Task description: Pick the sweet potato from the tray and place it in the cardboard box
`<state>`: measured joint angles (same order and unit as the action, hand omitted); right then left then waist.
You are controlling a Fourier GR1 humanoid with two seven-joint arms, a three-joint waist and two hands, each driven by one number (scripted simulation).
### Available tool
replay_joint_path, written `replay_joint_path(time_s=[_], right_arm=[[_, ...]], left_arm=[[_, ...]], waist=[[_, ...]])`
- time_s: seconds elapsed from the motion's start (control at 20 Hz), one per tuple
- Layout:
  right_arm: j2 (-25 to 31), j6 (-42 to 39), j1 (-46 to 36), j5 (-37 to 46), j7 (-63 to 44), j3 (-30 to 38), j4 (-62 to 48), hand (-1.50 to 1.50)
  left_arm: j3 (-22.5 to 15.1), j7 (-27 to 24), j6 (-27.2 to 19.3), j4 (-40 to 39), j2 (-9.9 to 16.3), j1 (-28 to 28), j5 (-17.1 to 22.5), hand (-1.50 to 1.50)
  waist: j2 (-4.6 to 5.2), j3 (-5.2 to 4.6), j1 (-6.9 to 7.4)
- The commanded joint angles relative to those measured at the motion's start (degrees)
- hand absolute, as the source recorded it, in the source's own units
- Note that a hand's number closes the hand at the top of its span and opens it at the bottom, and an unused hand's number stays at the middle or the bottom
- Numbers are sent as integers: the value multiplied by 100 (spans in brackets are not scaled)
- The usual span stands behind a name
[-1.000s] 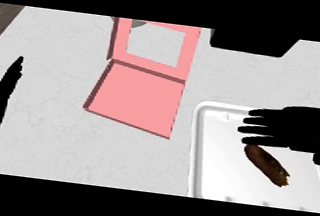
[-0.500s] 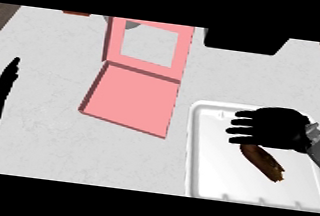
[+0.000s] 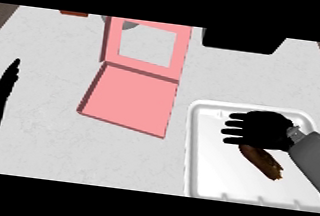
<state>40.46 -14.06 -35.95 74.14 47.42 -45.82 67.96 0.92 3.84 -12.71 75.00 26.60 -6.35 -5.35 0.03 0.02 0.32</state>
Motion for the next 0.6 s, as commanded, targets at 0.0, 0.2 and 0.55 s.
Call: replay_joint_path(time_s=[0.0,0.2,0.55], right_arm=[[-11,37,309,336,174,264,56,-150],[-247,82,573,592,343,427,101,-150],[-23,-282,797,646,870,532,649,-150]], left_arm=[[251,-66,315,327,151,322,112,0],[296,53,232,121,-57,-9,-62,0],[192,317,236,592,-204,212,-273,0]], waist=[[-12,-2,-4],[-7,-2,-27],[-15,-1,-13]])
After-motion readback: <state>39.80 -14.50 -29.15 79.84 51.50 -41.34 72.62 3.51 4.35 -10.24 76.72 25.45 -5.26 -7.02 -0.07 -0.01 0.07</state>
